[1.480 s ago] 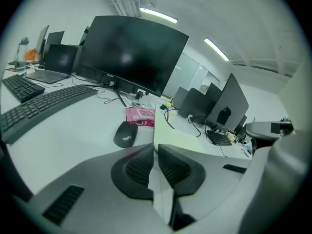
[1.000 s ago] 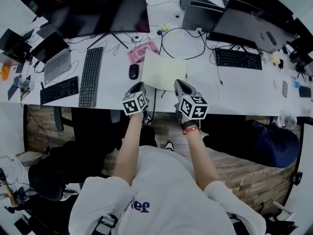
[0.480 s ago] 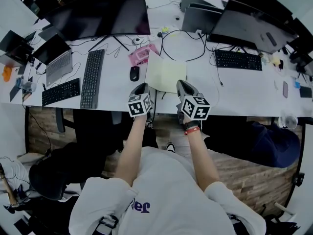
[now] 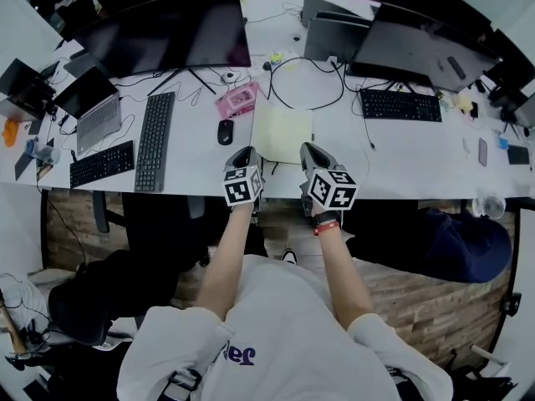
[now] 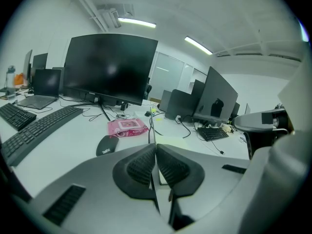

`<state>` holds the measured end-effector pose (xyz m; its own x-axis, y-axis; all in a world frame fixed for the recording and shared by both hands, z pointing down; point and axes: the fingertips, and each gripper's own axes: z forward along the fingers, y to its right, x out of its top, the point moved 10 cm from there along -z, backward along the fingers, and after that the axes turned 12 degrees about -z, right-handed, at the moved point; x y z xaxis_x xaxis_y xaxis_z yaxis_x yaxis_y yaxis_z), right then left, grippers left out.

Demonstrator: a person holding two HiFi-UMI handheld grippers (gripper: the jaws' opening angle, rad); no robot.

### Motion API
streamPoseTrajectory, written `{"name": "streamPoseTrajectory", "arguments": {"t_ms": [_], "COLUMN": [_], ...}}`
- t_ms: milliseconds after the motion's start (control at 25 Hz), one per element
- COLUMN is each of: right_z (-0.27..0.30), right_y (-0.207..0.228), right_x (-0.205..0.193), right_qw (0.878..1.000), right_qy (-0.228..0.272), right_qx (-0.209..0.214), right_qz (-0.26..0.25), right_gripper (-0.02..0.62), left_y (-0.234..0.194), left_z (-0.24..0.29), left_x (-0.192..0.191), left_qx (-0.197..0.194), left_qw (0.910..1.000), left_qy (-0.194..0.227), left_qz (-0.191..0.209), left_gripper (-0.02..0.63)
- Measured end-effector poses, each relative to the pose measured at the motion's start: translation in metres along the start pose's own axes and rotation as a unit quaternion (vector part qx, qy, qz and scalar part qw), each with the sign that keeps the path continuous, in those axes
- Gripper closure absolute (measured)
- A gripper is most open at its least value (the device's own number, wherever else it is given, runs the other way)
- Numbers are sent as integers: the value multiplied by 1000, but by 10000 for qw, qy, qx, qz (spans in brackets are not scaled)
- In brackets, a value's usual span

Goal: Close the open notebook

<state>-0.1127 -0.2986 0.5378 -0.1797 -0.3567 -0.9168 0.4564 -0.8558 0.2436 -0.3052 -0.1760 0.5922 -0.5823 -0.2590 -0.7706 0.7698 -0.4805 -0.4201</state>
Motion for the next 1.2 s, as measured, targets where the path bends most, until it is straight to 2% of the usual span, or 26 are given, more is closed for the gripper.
{"name": "streamPoseTrajectory", "arguments": {"t_ms": [720, 1200], "right_z": [-30, -38], "right_y": [9, 9], "right_x": [3, 0], "right_qw": [9997, 9994], "right_qy": [67, 43], "right_qx": [-236, -308], "right_qz": [-84, -135], "right_gripper": [581, 581], "left_y": [31, 44], "left_z": [0, 3], "left_x": [-6, -11], "left_qx": [-266, -397], "left_qw": [9988, 9979], "left_qy": [-4, -61], "left_qz": [416, 504], "left_gripper": [577, 577]}}
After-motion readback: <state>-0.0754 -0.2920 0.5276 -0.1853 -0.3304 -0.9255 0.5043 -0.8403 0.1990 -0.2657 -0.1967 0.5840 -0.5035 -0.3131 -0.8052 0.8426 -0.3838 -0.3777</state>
